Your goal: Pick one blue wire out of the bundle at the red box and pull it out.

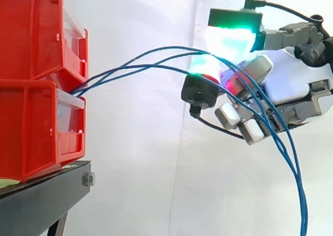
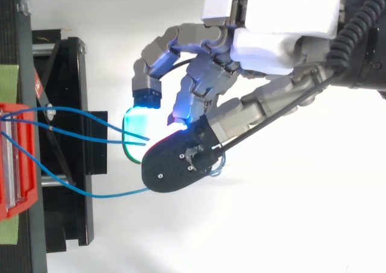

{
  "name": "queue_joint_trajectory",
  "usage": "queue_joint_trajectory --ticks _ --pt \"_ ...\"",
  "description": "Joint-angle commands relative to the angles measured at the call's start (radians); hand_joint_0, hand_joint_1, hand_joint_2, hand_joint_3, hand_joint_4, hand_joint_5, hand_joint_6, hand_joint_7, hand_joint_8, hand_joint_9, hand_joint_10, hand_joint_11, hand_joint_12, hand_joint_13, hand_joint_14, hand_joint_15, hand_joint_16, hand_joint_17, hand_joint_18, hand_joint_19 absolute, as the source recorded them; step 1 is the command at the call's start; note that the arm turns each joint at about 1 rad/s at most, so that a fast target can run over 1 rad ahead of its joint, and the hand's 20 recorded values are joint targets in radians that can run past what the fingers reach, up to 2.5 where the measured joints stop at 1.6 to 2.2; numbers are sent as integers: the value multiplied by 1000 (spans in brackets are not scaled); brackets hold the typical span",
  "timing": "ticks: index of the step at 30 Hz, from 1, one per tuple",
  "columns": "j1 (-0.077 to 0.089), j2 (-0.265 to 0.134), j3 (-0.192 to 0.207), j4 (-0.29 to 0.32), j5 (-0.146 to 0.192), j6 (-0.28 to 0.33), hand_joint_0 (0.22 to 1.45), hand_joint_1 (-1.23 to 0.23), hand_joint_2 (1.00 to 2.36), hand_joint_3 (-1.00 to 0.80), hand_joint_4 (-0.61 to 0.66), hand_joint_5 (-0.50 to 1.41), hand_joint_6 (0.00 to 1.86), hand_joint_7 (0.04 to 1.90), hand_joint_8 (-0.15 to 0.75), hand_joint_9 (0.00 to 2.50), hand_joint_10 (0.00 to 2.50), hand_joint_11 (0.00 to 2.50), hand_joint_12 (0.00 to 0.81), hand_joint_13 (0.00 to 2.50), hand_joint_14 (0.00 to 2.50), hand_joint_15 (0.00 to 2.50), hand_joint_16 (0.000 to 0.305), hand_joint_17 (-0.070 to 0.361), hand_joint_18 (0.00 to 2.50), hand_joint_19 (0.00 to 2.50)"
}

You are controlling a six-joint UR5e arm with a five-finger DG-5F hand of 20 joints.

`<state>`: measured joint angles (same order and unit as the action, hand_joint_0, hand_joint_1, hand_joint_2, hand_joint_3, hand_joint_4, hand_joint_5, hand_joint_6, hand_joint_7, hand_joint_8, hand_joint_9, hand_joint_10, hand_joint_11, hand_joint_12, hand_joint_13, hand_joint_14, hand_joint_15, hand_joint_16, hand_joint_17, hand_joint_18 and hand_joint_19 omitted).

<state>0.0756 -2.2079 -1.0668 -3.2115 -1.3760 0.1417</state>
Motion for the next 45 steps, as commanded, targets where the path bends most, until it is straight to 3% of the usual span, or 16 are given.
queue_joint_trajectory --ticks 1,3,16,20,24,29,32,45 --pt "-5 2 1 -1 0 -1 732 -896 1013 -299 130 -190 907 966 402 922 447 1126 419 936 13 509 47 106 929 484" --pt "-5 2 -1 -1 0 -1 759 -943 1013 -310 179 -187 910 1034 402 933 370 1143 412 939 15 504 46 104 930 481" --pt "-11 2 1 -1 0 3 762 -942 1000 -500 239 -184 898 973 398 967 204 1187 410 952 15 499 46 104 952 463" --pt "-11 2 1 2 0 1 763 -902 1000 -490 220 -192 895 1132 392 974 171 1188 409 955 13 502 46 104 952 463" --pt "-11 2 -1 1 0 1 768 -882 1003 -450 242 -197 904 1166 402 980 121 1193 414 953 15 497 46 104 944 479" --pt "-11 2 -1 -2 0 1 715 -868 1004 -430 304 -195 906 1088 404 990 68 1190 416 954 15 497 47 105 943 487" --pt "-11 2 -1 -2 0 1 657 -831 1004 -443 288 -192 900 892 403 990 27 1216 419 950 13 498 47 106 932 499" --pt "-11 2 -1 -2 0 1 648 -803 1010 -355 244 -182 893 936 407 1000 0 1197 422 954 14 500 47 106 930 510"
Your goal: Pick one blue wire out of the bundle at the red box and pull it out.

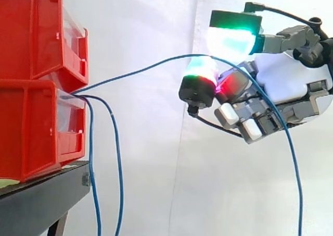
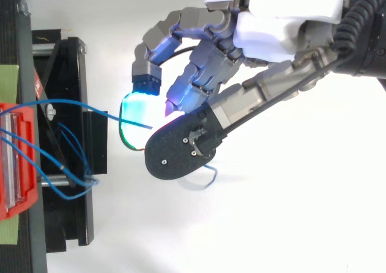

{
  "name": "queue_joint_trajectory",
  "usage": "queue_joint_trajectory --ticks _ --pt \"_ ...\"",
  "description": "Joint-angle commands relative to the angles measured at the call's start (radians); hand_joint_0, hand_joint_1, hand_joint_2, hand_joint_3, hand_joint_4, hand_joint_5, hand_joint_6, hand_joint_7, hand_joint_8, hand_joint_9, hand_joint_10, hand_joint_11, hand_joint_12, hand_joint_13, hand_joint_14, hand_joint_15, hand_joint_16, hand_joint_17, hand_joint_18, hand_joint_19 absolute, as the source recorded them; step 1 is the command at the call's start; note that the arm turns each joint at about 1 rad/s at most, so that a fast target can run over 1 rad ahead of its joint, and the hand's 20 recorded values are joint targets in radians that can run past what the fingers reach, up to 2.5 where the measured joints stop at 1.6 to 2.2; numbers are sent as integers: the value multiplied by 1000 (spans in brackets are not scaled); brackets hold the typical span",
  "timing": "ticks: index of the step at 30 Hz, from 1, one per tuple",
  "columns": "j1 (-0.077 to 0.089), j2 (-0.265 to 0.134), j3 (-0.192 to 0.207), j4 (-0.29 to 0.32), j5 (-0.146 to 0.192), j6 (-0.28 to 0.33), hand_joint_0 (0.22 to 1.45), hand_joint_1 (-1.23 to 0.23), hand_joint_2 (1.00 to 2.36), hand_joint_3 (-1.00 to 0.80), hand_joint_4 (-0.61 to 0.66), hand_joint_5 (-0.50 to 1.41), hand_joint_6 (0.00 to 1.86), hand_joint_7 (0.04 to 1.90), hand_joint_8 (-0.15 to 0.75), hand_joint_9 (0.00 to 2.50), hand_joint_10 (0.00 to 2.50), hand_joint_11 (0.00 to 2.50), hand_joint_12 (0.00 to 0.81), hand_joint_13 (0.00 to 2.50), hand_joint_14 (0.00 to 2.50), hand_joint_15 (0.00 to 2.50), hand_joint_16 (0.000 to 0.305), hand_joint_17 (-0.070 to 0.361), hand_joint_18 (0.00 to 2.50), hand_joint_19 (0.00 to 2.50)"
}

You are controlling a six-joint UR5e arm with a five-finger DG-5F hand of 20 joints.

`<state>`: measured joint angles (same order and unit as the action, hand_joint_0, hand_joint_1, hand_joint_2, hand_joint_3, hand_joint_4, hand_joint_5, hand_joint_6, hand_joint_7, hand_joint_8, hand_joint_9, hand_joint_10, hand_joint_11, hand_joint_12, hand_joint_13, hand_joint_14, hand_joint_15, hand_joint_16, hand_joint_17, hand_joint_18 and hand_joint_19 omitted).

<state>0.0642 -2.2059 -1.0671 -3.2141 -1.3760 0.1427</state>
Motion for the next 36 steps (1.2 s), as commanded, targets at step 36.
queue_joint_trajectory --ticks 36 --pt "5 0 -1 2 -11 -5 606 -777 1004 -62 146 -129 930 1024 479 1176 191 1101 487 1080 10 491 61 136 1106 469"
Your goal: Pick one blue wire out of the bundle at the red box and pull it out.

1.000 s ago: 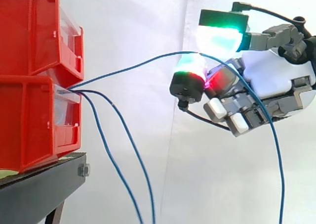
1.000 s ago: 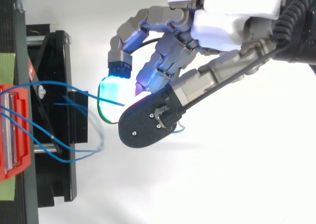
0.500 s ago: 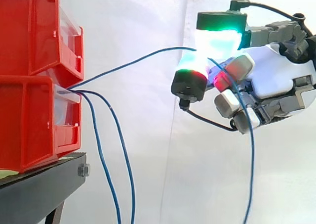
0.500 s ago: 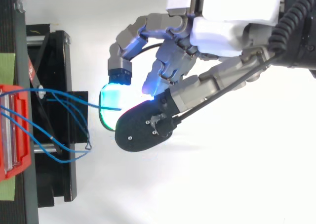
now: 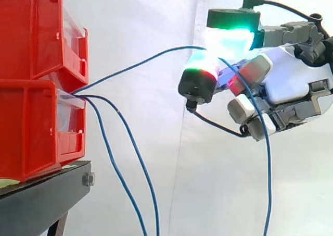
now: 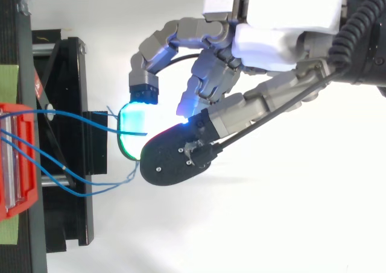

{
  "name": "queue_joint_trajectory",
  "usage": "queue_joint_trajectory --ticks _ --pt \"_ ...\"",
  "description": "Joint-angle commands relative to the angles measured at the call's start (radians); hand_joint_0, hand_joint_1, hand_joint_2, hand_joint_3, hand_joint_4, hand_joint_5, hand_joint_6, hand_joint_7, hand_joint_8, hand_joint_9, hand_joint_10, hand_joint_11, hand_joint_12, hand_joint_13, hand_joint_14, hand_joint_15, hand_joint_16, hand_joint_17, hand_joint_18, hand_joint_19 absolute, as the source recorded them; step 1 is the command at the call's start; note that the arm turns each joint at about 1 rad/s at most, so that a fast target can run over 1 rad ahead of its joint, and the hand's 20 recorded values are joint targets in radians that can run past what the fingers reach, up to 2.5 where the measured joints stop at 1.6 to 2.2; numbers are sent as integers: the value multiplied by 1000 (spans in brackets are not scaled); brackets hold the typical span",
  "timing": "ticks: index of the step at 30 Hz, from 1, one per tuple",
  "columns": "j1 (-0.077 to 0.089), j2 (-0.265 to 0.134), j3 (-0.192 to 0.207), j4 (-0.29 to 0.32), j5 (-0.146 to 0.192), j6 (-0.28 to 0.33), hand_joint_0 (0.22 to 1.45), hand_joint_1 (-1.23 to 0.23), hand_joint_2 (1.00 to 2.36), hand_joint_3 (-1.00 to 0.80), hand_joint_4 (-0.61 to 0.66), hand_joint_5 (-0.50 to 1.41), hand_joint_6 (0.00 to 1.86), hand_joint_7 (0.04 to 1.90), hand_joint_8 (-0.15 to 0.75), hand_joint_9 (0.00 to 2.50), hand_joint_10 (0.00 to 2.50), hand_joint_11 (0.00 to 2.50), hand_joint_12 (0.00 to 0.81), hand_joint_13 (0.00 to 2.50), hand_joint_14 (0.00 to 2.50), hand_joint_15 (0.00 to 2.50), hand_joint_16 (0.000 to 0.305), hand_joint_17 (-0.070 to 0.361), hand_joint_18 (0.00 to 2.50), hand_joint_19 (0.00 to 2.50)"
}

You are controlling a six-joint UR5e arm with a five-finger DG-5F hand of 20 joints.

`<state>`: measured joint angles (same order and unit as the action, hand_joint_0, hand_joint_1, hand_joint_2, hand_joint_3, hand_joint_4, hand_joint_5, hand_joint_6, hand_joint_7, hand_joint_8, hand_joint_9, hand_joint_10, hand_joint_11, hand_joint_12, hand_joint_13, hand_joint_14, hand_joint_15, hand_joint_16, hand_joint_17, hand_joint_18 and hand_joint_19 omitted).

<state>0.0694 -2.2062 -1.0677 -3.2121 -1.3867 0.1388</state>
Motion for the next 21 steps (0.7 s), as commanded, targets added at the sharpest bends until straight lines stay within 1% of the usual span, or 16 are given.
queue_joint_trajectory --ticks 1,2,4,5,8,21 --pt "0 0 2 0 0 -1 589 -765 1008 -113 171 -131 928 999 472 1176 154 1128 483 1070 12 490 59 134 1087 480" --pt "0 0 2 0 0 -1 576 -756 1010 -179 197 -132 922 987 466 1176 123 1150 476 1058 11 495 58 131 1071 490" --pt "0 0 0 0 0 -1 569 -741 1012 -229 206 -133 918 956 453 1180 47 1190 466 1043 11 501 56 126 1041 504" --pt "0 0 0 0 0 -1 563 -736 1011 -261 209 -133 911 979 446 1179 10 1224 462 1033 12 502 55 123 1025 514" --pt "0 0 0 0 0 -1 551 -721 1011 -312 203 -138 903 1011 410 1154 2 1239 436 1006 13 520 49 111 966 550" --pt "0 0 0 0 0 -1 551 -715 1010 -350 222 -130 888 1056 416 1171 3 1231 435 1024 13 516 49 110 980 548"
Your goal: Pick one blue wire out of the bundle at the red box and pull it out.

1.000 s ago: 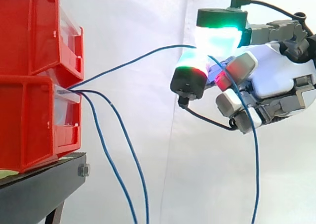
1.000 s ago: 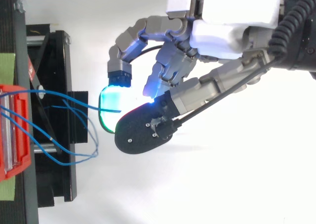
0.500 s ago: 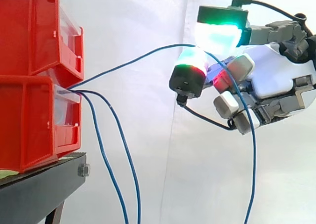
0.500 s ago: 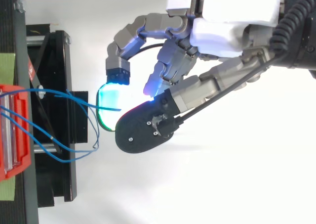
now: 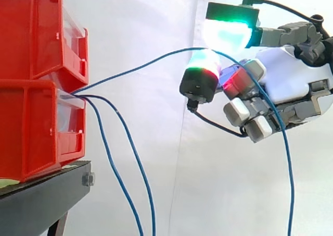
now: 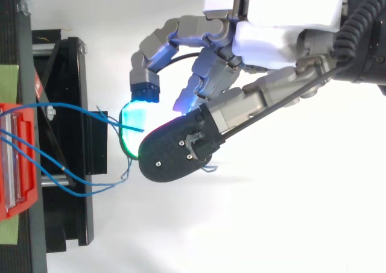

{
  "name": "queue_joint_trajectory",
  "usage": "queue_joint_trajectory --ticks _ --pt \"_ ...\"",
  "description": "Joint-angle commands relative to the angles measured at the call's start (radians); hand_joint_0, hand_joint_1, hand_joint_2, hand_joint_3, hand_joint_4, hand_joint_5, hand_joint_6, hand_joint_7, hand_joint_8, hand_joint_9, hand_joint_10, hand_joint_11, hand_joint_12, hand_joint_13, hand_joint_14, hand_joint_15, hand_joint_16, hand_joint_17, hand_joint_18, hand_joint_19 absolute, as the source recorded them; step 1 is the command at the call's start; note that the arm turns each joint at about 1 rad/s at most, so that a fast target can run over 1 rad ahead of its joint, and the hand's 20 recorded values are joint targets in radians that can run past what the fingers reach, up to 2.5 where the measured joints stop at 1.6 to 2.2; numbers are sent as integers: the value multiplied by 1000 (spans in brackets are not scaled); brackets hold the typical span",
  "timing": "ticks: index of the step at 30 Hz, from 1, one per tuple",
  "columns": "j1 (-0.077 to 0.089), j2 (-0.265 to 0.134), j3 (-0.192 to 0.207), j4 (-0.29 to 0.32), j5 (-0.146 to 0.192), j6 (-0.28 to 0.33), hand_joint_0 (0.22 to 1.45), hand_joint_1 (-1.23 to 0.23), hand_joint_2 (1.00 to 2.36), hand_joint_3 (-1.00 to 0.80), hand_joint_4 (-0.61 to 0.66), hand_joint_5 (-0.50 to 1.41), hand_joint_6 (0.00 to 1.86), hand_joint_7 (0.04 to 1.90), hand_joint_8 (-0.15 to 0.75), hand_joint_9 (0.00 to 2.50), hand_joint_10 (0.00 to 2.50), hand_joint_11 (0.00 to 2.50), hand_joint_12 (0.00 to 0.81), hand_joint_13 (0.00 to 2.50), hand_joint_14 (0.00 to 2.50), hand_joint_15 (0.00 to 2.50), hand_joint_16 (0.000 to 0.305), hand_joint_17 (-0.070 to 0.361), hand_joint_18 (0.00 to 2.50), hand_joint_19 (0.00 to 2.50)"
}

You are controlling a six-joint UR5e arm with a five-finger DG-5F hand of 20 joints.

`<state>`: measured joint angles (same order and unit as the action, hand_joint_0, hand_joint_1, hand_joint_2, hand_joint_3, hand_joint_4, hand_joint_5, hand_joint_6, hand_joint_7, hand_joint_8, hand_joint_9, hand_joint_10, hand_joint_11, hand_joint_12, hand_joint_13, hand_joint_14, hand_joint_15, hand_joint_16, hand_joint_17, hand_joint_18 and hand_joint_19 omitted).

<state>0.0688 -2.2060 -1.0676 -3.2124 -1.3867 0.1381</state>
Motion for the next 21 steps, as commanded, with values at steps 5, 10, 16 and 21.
queue_joint_trajectory --ticks 5,10,16,21 --pt "0 0 0 0 0 0 573 -733 1013 -292 217 -122 886 1105 412 1178 5 1230 428 1028 15 519 48 107 987 552" --pt "0 0 0 0 0 -2 592 -790 1014 -215 216 -113 896 1139 437 1208 2 1230 446 1057 14 506 51 115 1039 515" --pt "0 0 0 0 0 -3 623 -848 1014 -182 197 -115 906 1146 428 1203 2 1246 446 1063 12 510 51 114 1044 506" --pt "2 0 0 -1 0 -3 565 -747 1011 -343 213 -121 913 1050 413 1195 4 1246 427 1041 14 519 47 106 1002 547"
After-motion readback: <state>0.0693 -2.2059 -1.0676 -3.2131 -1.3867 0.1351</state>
